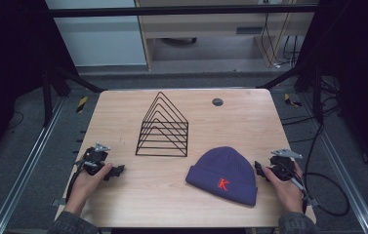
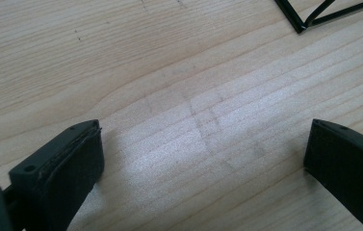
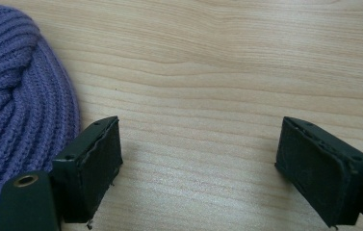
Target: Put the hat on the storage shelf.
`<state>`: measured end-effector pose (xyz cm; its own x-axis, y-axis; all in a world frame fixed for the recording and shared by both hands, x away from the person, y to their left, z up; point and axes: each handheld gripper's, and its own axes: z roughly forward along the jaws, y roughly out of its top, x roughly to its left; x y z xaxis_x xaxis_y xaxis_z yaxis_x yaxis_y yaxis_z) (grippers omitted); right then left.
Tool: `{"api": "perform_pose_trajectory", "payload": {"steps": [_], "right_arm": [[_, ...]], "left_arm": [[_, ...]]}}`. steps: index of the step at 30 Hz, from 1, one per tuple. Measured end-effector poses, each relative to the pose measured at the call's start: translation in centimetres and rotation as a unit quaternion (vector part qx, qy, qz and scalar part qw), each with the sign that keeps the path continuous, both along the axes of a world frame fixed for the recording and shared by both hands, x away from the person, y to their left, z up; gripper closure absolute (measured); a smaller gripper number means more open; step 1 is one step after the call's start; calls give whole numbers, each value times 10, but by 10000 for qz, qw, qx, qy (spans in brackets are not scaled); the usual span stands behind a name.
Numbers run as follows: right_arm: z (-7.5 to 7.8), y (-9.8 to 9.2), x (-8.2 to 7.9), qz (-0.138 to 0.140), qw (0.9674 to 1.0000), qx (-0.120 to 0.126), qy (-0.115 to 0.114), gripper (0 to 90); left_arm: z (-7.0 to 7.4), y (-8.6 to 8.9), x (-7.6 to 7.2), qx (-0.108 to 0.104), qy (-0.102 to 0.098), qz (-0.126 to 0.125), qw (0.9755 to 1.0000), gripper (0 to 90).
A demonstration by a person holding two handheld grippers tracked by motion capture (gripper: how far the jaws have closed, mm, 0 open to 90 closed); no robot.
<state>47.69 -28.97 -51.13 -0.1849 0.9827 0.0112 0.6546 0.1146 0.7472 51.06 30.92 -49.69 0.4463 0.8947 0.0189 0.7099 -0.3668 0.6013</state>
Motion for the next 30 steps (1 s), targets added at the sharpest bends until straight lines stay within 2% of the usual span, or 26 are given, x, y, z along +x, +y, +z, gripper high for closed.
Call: {"api": "perform_pose_trajectory", "payload": {"steps": [7, 8, 10, 13, 16, 20, 23, 26, 30], "right_arm": [[1, 0, 2, -11, 10000, -8, 47, 160], [4, 2, 3, -3, 9998, -37, 205, 181], [7, 4, 5, 87, 9996, -18, 282, 183], [15, 14, 7, 250, 9993, -56, 274, 182], [29, 26, 11, 534, 9980, -222, 237, 188], [51, 39, 17, 808, 9957, -325, 308, 197], [63, 50, 26, 1093, 9924, -355, 442, 215], [72, 64, 35, 1367, 9883, -360, 576, 226], [77, 76, 47, 1533, 9844, -343, 794, 206]], "left_arm": [[1, -1, 0, 18, 50, 13, 10000, 0], [1, -1, -1, 17, 50, 13, 10000, 0], [1, -1, -1, 17, 54, 15, 10000, 0], [1, -1, -1, 25, 77, 22, 10000, 0], [1, -1, -2, 19, 73, 10, 10000, 0], [1, -1, -2, 30, 51, -4, 10000, 0], [1, -1, -2, 30, 55, -4, 10000, 0], [1, -1, -2, 10, 59, 1, 10000, 0], [1, -1, -2, 37, 68, -25, 10000, 0]]}}
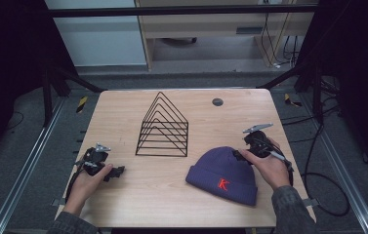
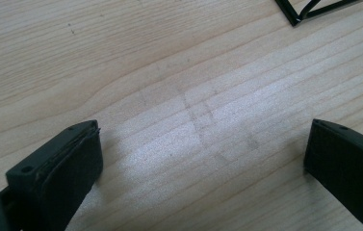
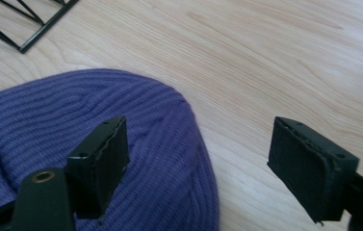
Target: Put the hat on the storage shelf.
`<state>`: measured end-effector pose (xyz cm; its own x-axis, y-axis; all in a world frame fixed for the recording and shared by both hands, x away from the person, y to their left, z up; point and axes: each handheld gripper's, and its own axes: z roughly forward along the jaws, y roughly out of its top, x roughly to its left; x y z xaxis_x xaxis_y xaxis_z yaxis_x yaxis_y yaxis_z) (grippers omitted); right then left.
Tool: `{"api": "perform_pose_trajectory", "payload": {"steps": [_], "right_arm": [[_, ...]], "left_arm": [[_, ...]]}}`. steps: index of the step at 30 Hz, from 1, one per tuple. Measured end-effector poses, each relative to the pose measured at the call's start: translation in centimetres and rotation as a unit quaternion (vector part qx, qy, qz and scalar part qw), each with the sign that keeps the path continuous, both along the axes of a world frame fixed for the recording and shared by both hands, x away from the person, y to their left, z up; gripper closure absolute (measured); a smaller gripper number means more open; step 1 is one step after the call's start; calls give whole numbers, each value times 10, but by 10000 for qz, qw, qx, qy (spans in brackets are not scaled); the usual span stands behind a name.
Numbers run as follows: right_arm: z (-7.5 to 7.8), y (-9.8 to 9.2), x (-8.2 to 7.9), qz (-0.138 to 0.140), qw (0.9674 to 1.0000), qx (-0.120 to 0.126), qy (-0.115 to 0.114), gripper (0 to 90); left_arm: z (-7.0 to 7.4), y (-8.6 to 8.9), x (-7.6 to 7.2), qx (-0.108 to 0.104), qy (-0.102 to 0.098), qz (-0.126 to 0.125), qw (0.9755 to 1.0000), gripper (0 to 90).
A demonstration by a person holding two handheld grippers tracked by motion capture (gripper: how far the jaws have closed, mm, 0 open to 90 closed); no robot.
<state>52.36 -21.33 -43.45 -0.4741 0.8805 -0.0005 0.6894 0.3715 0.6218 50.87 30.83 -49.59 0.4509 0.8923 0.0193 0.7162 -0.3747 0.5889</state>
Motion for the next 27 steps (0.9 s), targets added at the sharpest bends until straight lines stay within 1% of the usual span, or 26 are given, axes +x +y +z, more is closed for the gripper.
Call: {"api": "perform_pose_trajectory", "payload": {"steps": [1, 3, 5, 6, 7, 9, 12, 14, 18, 19, 20, 22, 24, 26, 27], "right_arm": [[0, 3, 3, 17, 10000, -11, 46, 201], [0, 7, 8, 28, 10000, -54, 68, 201], [-1, 9, 12, 39, 9999, 0, 112, 213], [-2, 11, 14, 59, 9998, 100, 158, 225], [-3, 13, 15, 76, 9997, 144, 187, 232], [-6, 15, 17, 103, 9995, 174, 234, 270], [-12, 18, 21, 128, 9995, 160, 234, 325], [-18, 20, 23, 105, 9994, 169, 289, 348], [-28, 24, 27, 91, 9991, 146, 398, 356], [-30, 24, 27, 80, 9988, 131, 467, 356], [-33, 24, 29, 77, 9989, 120, 453, 359], [-36, 24, 29, 10, 9983, 171, 554, 367], [-41, 24, 30, -4, 9979, 161, 619, 395], [-44, 24, 29, 35, 9978, 213, 626, 437], [-44, 24, 29, 35, 9978, 213, 626, 437]], "left_arm": [[0, 0, 0, 4, -3, 5, 10000, 0], [0, 0, 0, -1, 32, 2, 10000, 0], [0, 0, 0, 1, 32, 2, 10000, 0], [0, 0, 0, 7, 34, -7, 10000, 0], [0, 0, 0, 4, 31, -3, 10000, 0], [0, 0, 0, 6, 39, -3, 10000, 0], [0, -1, 0, 7, 40, -12, 10000, 0], [0, -1, 0, 1, 37, -14, 10000, 0], [0, -1, 0, 3, 42, -24, 10000, 0], [0, -1, 0, 2, 41, -30, 10000, 0], [0, -2, 0, -3, 42, -38, 10000, 0], [0, -2, 0, 12, 43, -55, 10000, 0], [0, -2, 0, 16, 30, -62, 10000, 0], [0, -2, 0, 4, 33, -65, 10000, 0], [0, -2, 0, 4, 33, -65, 10000, 0]]}}
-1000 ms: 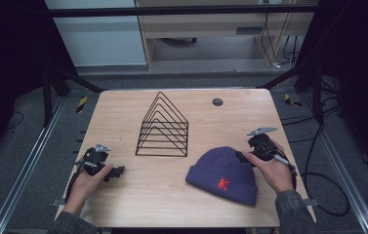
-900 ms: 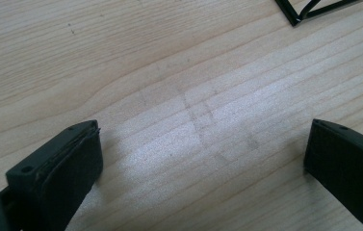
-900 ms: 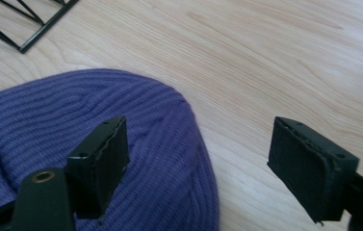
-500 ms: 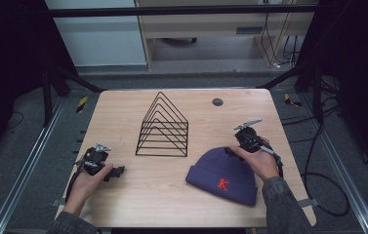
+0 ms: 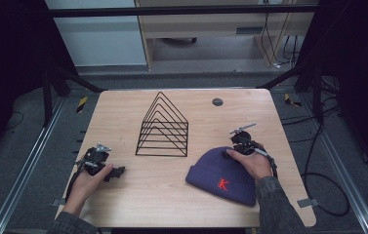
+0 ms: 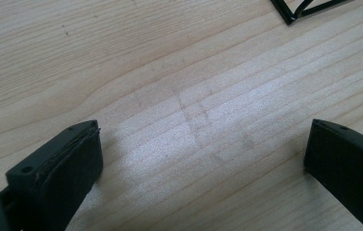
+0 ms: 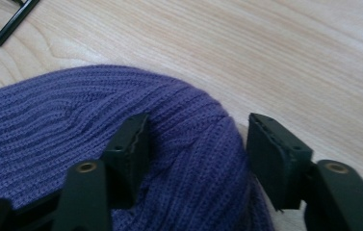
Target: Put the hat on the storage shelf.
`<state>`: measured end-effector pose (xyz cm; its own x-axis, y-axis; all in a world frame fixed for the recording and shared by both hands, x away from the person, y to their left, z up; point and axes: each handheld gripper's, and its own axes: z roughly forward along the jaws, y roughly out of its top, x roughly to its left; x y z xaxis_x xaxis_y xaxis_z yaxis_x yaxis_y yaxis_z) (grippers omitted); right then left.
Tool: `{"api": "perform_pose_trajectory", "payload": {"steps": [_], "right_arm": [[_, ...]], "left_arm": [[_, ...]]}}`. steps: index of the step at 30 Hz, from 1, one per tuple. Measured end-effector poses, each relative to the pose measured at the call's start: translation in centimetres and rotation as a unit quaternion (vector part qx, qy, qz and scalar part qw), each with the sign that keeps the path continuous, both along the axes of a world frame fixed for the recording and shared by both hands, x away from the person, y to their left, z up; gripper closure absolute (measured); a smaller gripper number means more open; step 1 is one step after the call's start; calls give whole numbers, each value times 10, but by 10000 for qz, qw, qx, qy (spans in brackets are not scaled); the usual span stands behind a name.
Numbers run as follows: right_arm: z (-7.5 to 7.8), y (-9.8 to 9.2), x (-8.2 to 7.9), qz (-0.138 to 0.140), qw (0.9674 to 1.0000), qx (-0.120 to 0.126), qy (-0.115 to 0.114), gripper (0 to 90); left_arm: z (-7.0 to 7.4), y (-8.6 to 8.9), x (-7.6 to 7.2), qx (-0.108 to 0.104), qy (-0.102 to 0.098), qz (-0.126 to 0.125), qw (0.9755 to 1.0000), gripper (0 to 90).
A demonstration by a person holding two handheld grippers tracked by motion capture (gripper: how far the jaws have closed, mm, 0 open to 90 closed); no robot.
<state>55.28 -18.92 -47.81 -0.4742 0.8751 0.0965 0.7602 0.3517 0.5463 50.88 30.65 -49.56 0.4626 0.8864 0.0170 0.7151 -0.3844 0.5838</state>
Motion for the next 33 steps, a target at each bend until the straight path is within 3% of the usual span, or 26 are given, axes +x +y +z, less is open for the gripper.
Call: {"api": "perform_pose_trajectory", "payload": {"steps": [11, 15, 21, 23, 33], "right_arm": [[4, 0, -5, 256, 9996, 95, -79, 738], [10, 2, -11, 356, 9991, 135, -200, 765], [35, 4, -29, 535, 9967, 325, -519, 772], [44, 4, -38, 647, 9945, 409, -711, 771], [89, 8, -76, 1023, 9827, 692, -1378, 772]], "left_arm": [[0, -1, 0, 1, 1, -16, 10000, 0], [0, -1, 0, -6, -6, -25, 10000, 0], [2, -1, 0, 2, -5, -130, 9999, 8], [3, -2, 0, -19, -53, -162, 9999, 46], [14, -2, -2, -284, -401, -122, 9987, 38]]}}
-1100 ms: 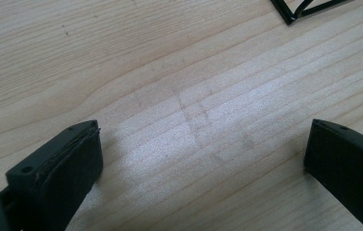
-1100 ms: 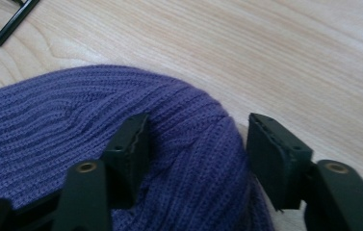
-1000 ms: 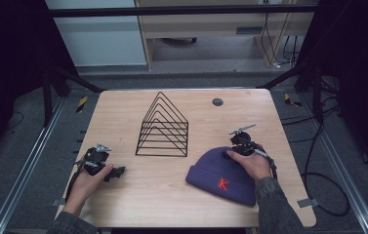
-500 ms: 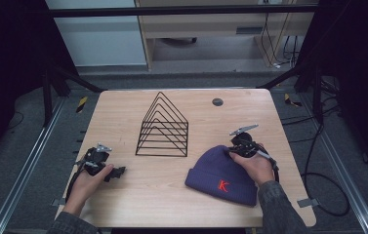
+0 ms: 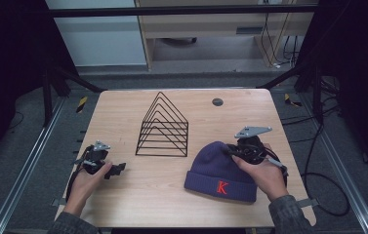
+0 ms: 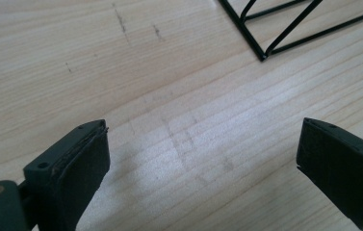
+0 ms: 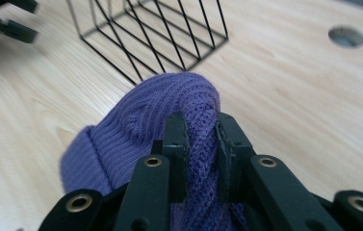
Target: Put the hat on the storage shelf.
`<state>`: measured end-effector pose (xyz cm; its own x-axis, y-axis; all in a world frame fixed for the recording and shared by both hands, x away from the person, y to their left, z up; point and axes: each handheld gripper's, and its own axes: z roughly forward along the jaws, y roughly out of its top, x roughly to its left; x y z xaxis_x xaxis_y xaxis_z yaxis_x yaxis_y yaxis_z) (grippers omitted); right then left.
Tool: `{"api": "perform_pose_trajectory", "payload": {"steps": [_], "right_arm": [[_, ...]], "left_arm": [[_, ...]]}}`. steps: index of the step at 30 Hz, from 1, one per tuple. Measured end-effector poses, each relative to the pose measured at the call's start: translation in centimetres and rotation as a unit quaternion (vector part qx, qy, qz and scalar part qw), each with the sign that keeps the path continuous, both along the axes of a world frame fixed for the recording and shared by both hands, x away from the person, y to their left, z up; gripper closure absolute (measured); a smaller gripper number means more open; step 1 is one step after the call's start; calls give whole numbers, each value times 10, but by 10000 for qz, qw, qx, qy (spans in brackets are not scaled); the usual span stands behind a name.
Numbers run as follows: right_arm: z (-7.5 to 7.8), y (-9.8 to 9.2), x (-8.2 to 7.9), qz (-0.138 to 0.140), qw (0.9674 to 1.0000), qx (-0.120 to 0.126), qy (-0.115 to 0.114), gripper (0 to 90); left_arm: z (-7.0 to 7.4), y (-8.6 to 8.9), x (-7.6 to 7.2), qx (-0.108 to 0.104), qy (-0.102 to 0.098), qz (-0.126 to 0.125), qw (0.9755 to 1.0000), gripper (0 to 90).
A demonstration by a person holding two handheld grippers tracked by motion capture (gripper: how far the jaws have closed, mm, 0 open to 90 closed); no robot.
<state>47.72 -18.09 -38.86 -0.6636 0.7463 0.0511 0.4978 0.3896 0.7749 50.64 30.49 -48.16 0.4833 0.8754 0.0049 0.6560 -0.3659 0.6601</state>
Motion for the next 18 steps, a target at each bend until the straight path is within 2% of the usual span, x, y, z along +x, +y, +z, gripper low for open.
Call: {"api": "perform_pose_trajectory", "payload": {"steps": [5, 8, 12, 18], "right_arm": [[18, 4, -10, 192, 9995, 102, -227, 778], [28, 8, -12, 313, 9988, 136, -347, 781], [42, 11, -7, 357, 9983, 67, -455, 781], [65, 11, 2, 285, 9976, 83, -627, 781]], "left_arm": [[5, -1, -2, -118, -216, -76, 9997, 39], [7, -2, -2, -176, -278, -70, 9994, 44], [10, -2, -4, -206, -297, -48, 9993, 48], [21, -4, -10, -345, -493, -35, 9982, 54]]}}
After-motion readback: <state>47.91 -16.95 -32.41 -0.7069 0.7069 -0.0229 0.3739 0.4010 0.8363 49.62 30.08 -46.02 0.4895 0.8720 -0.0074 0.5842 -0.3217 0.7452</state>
